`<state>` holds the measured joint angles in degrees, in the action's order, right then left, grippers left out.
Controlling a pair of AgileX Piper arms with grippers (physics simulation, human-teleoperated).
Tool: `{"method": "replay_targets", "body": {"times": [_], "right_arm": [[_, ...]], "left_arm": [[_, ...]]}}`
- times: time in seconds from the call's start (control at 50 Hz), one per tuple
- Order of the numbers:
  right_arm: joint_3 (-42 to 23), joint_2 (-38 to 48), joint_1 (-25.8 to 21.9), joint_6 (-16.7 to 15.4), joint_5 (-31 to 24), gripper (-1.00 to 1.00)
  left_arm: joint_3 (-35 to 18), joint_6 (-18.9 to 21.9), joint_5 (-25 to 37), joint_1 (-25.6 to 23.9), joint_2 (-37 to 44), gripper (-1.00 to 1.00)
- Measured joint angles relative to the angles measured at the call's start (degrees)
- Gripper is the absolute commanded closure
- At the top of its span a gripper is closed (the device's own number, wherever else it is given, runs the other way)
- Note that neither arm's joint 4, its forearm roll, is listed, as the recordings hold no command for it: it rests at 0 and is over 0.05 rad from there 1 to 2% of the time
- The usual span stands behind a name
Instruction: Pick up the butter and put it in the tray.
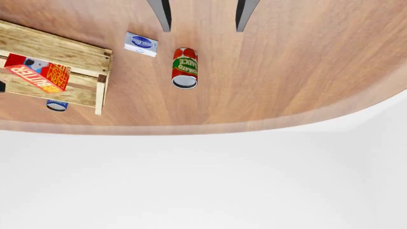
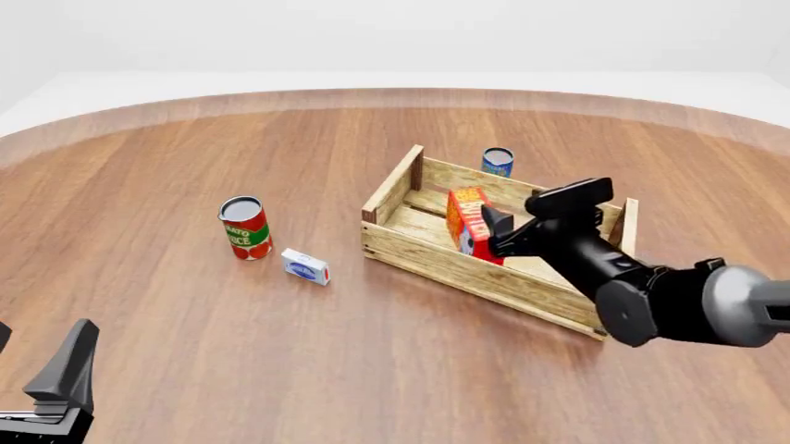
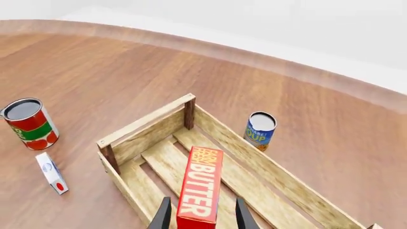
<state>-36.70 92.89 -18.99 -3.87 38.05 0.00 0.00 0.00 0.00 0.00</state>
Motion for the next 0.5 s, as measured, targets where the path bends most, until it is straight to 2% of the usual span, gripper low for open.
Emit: {"method": "replay_targets", "body": {"times": [0.5], "right_arm": [[4.58, -9.50, 0.49, 1.75, -0.96, -1.00]], "left_arm": [[0.00, 0.00, 0.00, 0.00, 0.00, -1.00]]}}
